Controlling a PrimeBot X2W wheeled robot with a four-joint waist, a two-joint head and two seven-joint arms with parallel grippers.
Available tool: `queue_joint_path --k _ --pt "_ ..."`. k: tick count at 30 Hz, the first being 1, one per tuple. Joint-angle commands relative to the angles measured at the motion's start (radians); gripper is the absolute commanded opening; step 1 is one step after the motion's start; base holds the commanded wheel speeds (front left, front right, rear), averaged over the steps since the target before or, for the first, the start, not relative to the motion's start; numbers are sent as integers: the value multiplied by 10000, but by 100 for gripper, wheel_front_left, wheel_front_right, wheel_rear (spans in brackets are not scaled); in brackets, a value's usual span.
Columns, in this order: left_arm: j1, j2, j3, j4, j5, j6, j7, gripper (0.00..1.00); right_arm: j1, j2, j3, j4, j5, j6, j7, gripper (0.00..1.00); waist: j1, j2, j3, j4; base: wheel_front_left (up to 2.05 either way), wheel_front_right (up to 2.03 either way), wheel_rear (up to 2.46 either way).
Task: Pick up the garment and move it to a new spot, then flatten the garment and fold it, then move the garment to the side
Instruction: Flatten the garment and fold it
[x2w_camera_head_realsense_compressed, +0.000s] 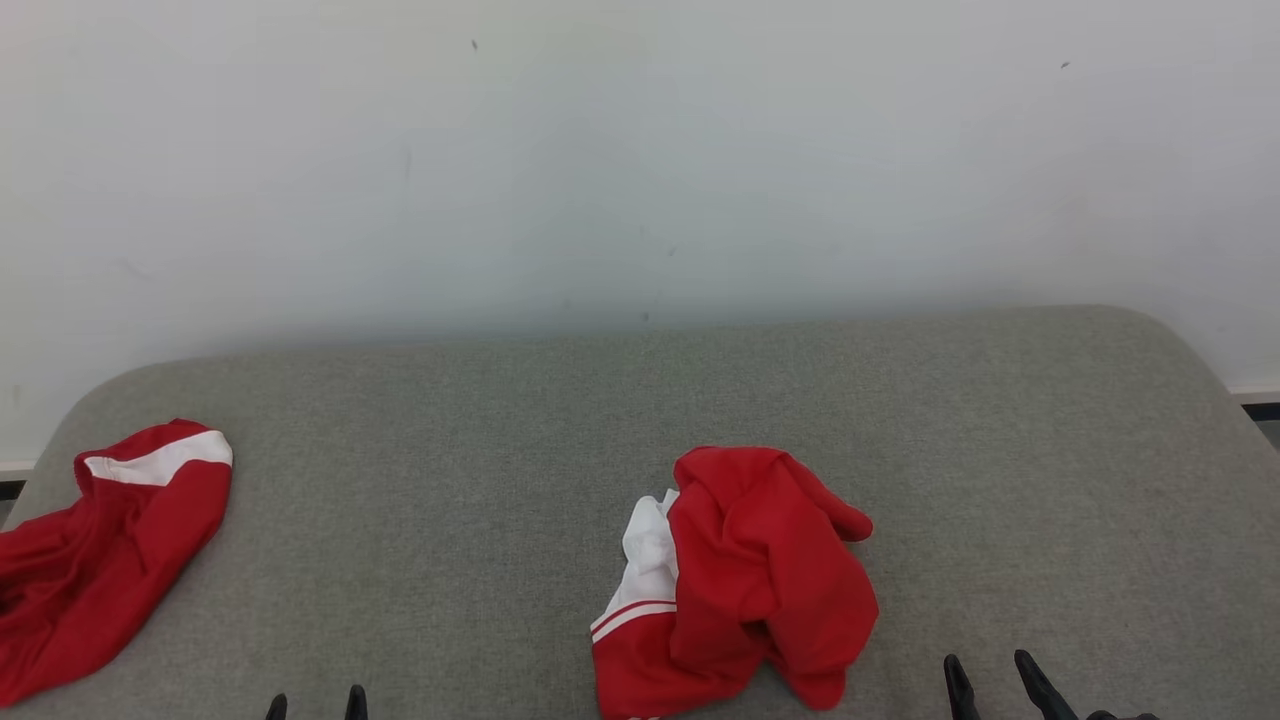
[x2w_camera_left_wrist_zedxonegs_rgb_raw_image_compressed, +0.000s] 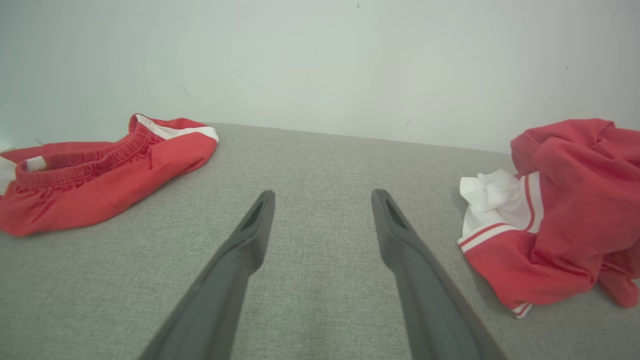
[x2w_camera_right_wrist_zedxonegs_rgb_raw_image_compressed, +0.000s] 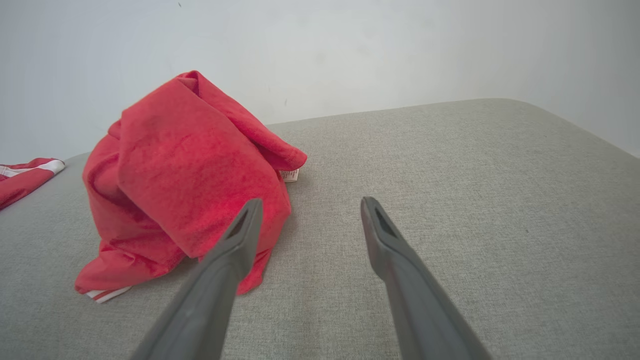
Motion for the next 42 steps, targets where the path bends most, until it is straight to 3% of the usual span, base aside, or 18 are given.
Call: queue_joint_path --k 1,24,31,42 --pt "-31 -39 51 25 83 -71 -33 100 36 -19 5 -19 55 -22 -49 100 1 0 5 -43 0 0 0" --pt "27 -215 142 90 30 -148 -34 100 -57 108 98 -7 105 -23 -33 100 1 0 89 -193 0 0 0" --pt "-258 -216 -287 509 -171 -139 -34 100 -111 62 207 -26 126 -23 -5 100 1 0 52 -368 0 0 0" --pt "-1986 -240 -1380 2825 -1661 -138 525 100 -169 -76 648 -280 220 -23 258 100 1 0 271 -1576 0 0 0"
